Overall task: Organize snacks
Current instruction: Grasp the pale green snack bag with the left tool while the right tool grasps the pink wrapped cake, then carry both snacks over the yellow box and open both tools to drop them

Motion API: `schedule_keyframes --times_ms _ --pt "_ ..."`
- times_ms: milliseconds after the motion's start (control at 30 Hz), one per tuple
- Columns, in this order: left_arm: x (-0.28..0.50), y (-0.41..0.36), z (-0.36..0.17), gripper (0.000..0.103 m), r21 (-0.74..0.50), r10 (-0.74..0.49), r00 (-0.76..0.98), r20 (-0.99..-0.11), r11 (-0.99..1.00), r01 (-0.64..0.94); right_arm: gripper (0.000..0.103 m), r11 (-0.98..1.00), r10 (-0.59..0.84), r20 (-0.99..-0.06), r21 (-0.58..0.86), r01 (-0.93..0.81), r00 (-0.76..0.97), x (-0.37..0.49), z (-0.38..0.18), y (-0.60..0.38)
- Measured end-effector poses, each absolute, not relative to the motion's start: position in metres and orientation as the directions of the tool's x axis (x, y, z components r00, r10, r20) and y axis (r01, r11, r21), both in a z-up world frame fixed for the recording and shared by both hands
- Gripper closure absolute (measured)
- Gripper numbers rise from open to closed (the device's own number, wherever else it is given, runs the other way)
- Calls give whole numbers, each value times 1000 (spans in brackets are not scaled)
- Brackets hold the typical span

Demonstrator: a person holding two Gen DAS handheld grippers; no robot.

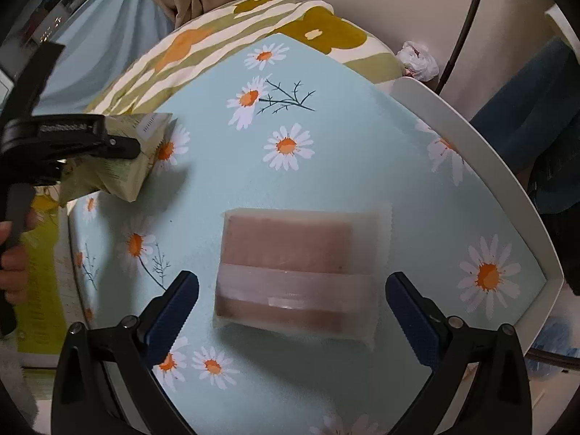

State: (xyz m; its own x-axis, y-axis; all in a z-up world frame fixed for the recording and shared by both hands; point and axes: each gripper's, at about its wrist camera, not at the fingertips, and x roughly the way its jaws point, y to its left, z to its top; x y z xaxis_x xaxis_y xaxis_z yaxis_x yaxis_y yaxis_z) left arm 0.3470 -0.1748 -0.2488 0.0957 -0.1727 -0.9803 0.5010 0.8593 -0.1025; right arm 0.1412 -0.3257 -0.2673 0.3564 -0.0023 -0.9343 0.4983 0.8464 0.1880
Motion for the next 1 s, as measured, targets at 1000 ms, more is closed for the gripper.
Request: schedule_keyframes --times_ms 1000 --pt "279 -102 -147 29 -146 -282 276 -919 893 427 31 920 -36 -872 162 357 489 156 -234 -308"
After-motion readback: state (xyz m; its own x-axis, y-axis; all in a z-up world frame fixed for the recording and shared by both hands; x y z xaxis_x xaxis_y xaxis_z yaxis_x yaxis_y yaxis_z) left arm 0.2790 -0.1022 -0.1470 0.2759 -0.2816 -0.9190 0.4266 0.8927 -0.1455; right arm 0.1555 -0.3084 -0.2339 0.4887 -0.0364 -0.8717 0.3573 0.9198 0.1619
